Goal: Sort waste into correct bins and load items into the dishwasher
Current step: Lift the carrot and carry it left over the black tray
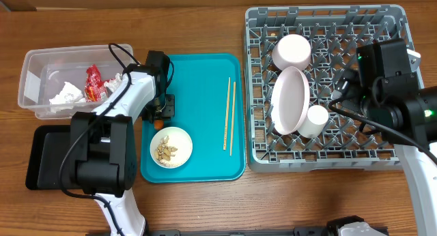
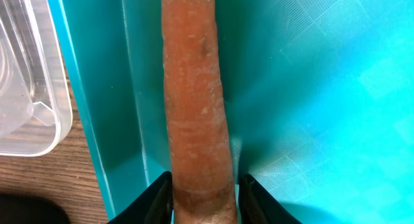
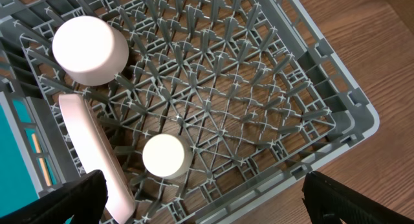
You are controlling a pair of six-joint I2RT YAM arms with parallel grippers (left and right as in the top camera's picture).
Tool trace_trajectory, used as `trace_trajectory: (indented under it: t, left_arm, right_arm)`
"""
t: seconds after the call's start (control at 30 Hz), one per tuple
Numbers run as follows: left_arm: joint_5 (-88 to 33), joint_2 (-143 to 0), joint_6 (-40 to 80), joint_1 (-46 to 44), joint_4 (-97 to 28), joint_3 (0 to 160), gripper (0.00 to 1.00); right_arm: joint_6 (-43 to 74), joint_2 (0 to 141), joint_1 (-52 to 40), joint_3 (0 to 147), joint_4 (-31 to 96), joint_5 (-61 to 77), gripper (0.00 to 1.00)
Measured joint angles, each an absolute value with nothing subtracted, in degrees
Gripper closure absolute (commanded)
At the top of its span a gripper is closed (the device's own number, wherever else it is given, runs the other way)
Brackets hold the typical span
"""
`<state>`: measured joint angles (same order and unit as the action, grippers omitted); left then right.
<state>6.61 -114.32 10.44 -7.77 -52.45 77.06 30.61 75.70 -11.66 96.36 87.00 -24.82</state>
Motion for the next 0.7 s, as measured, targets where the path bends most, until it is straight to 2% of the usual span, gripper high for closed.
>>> trace_trajectory:
  t: [0.13,0.37,0.7]
  left_arm:
    - [6.61,-114.32,10.44,-7.77,-52.47,77.06,0.7]
    - [6.59,-114.32,10.74,-7.77,-53.34,77.08,0.87]
    - [6.17,-112.81,13.58,-7.77,-59.02,80.44,0.87]
  right_arm:
    - [30.61,75.7,-11.66,96.36,86.98,-24.8,0.0]
    - [30.61,75.7,-11.66,96.36,86.96,-24.77,0.0]
    - [30.63,75.7,-11.66,96.36,86.96,-24.82,0.0]
